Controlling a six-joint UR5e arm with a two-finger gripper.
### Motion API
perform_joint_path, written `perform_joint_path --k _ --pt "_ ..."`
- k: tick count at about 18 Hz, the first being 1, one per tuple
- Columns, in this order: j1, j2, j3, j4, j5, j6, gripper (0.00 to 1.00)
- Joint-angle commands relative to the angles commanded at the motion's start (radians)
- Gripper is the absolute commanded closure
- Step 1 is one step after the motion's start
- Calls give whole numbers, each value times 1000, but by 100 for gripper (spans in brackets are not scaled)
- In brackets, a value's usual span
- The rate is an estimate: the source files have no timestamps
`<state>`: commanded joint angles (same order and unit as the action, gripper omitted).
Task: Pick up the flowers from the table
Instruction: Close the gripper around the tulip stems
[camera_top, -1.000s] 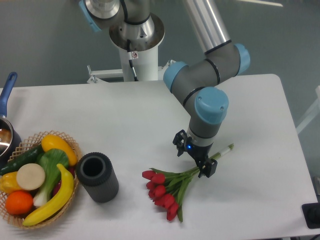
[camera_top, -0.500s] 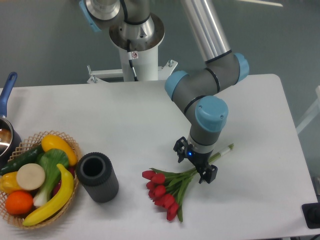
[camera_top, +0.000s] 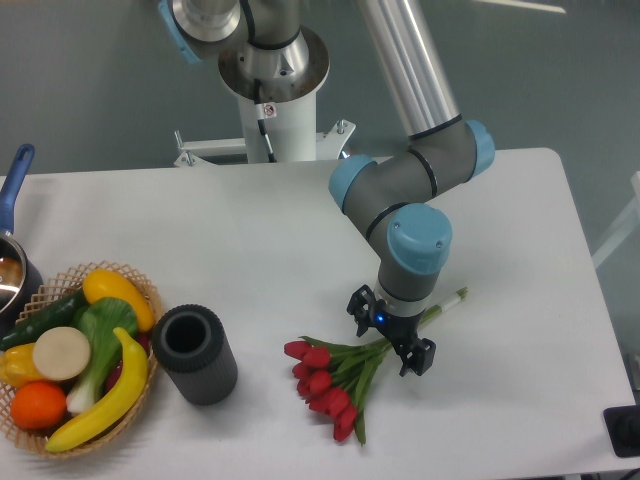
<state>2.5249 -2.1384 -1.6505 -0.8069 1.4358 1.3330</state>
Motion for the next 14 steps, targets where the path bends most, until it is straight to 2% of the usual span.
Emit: perform_joint_path --k 2,4,11,14 --pt "0 -2 2 2 0 0 3" --pt "0 -2 -2 2 0 0 12" --pt "0 -3 -8 12 0 0 13" --pt "0 -3 -8 12 0 0 19"
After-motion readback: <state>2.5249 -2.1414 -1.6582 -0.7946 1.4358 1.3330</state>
